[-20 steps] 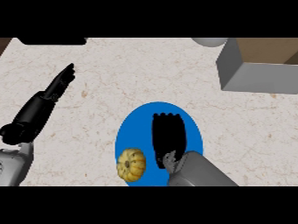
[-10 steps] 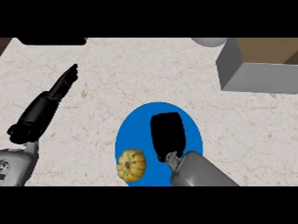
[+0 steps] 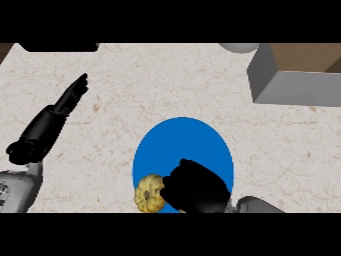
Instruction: Pick the cupcake from the plate and place it in the cardboard box
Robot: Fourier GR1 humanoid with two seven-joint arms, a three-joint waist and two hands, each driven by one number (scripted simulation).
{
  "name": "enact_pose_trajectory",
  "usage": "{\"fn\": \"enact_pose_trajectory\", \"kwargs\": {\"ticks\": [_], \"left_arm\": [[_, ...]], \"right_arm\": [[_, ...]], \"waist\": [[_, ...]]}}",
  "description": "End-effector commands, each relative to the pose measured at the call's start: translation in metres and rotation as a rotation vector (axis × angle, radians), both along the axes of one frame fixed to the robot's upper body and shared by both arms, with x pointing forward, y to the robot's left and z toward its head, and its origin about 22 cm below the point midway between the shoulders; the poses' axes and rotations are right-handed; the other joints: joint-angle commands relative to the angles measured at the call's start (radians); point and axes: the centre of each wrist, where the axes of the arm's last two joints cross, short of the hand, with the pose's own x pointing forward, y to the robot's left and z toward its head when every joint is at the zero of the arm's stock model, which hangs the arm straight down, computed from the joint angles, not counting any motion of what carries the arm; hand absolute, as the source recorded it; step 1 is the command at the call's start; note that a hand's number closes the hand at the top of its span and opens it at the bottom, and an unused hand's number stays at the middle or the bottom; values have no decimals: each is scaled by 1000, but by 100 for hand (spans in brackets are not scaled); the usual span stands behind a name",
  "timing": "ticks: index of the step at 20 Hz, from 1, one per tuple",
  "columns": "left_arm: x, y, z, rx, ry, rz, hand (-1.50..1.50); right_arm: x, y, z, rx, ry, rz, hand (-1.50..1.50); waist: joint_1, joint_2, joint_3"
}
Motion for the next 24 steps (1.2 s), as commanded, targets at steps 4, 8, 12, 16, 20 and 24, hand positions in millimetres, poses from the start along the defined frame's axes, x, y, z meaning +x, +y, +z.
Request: {"fn": "enact_pose_trajectory", "kwargs": {"ticks": [4, 8, 12, 16, 20, 24], "left_arm": [[-1, 13, -7, 0, 8, 32, 0], [-9, 22, -12, 7, 12, 32, 0], [-6, 15, -5, -4, 0, 24, 0], [-8, 20, -7, 4, -3, 14, 0], [-2, -4, 2, 5, -2, -10, 0], [-2, 0, 1, 0, -9, -23, 0]], "right_arm": [[0, -82, 50, 196, -187, 312, 150], [2, -136, 88, 309, -251, 301, 150], [15, -169, 124, 442, -249, 95, 150], [41, -202, 133, 605, -169, -157, 150], [79, -228, 154, 649, -180, -309, 150], [110, -242, 165, 670, -177, -406, 150]], "waist": [[-24, 0, -2], [-27, -2, -2], [-27, -4, -4], [-13, 0, -5], [15, 4, -4], [21, 4, -4]]}}
